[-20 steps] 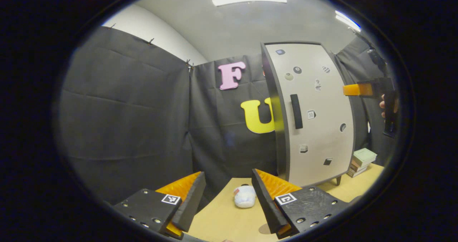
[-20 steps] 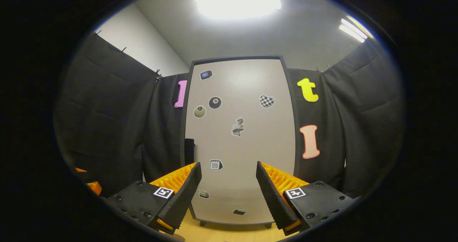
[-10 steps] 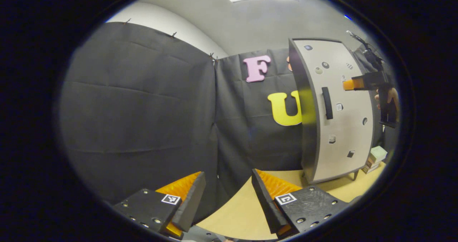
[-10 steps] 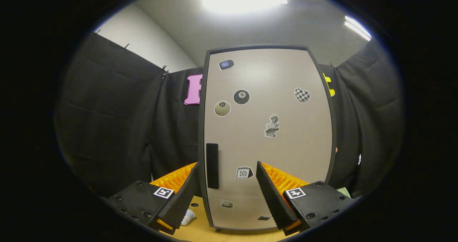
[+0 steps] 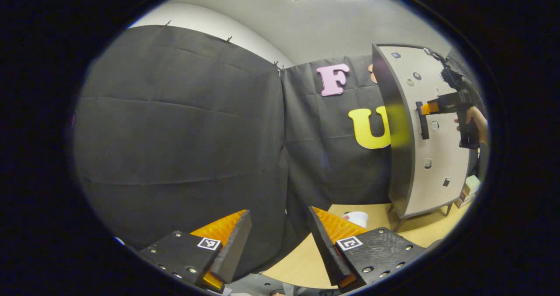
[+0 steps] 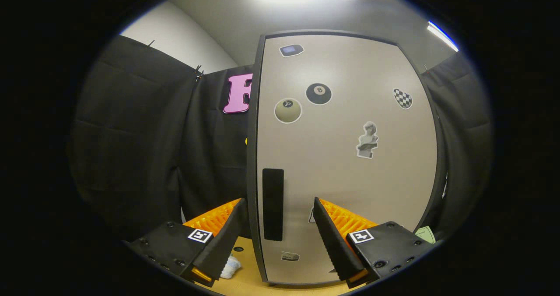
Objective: Open the cabinet door with the right hand, grasp the bottle in the cabinet with the left hand and place it on the coaster, then close the cabinet door with the right hand.
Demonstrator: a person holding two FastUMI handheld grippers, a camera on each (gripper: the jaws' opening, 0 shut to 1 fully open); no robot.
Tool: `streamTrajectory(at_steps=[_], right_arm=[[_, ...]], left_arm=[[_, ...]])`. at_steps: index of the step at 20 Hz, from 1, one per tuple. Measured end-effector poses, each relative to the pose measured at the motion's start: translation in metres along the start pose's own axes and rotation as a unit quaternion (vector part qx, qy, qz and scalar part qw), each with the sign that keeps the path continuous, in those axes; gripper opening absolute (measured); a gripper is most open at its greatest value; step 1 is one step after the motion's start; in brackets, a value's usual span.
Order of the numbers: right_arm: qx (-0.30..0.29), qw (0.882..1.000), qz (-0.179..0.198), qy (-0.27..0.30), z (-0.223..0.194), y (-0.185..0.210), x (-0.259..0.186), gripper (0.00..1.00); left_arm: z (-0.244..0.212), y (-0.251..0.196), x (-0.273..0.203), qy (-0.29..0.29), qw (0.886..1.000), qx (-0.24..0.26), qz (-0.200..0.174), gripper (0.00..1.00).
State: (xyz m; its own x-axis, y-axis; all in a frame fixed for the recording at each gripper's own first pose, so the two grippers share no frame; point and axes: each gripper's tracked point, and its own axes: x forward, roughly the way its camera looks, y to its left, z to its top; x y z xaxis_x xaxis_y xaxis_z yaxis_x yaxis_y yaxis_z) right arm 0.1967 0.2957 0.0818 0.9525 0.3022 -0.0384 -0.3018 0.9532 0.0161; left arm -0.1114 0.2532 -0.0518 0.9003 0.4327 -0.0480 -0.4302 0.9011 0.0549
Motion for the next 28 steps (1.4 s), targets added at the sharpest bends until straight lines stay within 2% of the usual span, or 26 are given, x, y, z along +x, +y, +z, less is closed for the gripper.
streamTrajectory(at_steps=[6,7,9,10,11,13,14,15,16,17,20,21,22,23,24,26,28], right_arm=[[0.006,0.999,-0.008,0.044,-0.018,0.011,0.031,0.97],[0.005,0.999,-0.010,0.051,-0.020,0.012,0.034,0.89],[0.008,0.998,-0.014,0.060,-0.024,0.013,0.041,0.86],[0.010,0.998,-0.016,0.063,-0.026,0.014,0.044,0.77],[0.011,0.998,-0.020,0.066,-0.026,0.013,0.045,0.63],[0.009,0.997,-0.026,0.075,-0.030,0.012,0.050,0.60],[0.006,0.996,-0.036,0.077,-0.032,0.007,0.052,0.66],[0.005,0.996,-0.040,0.082,-0.033,0.007,0.054,0.49],[0.006,0.995,-0.042,0.086,-0.035,0.006,0.055,0.49],[0.011,0.994,-0.040,0.096,-0.038,0.007,0.056,0.43],[0.022,0.992,-0.042,0.115,-0.048,0.004,0.059,0.43],[0.019,0.992,-0.040,0.119,-0.043,0.005,0.049,0.37],[0.016,0.992,-0.035,0.119,-0.044,0.004,0.055,0.37],[0.011,0.992,-0.031,0.121,-0.045,0.004,0.054,0.30],[0.013,0.992,-0.030,0.123,-0.046,0.004,0.053,0.30],[0.006,0.992,-0.023,0.122,-0.046,0.004,0.054,0.16],[-0.001,0.993,-0.007,0.122,-0.046,0.004,0.049,0.16]], left_arm=[[-0.007,0.021,0.002,0.005,1.000,-0.002,0.015,0.81],[-0.008,0.022,0.003,0.007,1.000,-0.003,0.017,0.81],[-0.011,0.025,0.002,0.010,1.000,-0.006,0.017,0.79],[-0.013,0.026,0.002,0.011,1.000,-0.006,0.018,0.80],[-0.013,0.028,0.002,0.011,1.000,-0.006,0.019,0.79],[-0.014,0.028,0.001,0.012,1.000,-0.010,0.019,0.79],[-0.016,0.028,0.001,0.014,1.000,-0.011,0.018,0.79],[-0.016,0.029,0.001,0.014,1.000,-0.011,0.017,0.79],[-0.018,0.029,0.001,0.014,1.000,-0.011,0.018,0.79],[-0.018,0.029,0.001,0.015,1.000,-0.011,0.018,0.81],[-0.017,0.027,-0.002,0.014,1.000,-0.010,0.015,0.79],[-0.015,0.027,-0.002,0.013,1.000,-0.009,0.014,0.79],[-0.015,0.025,-0.002,0.013,1.000,-0.009,0.011,0.79],[-0.014,0.025,-0.003,0.013,1.000,-0.009,0.008,0.79],[-0.014,0.024,-0.003,0.013,1.000,-0.008,0.006,0.79],[-0.012,0.022,-0.005,0.012,1.000,-0.009,0.003,0.79],[-0.010,0.017,-0.003,0.012,1.000,-0.012,-0.005,0.79]])
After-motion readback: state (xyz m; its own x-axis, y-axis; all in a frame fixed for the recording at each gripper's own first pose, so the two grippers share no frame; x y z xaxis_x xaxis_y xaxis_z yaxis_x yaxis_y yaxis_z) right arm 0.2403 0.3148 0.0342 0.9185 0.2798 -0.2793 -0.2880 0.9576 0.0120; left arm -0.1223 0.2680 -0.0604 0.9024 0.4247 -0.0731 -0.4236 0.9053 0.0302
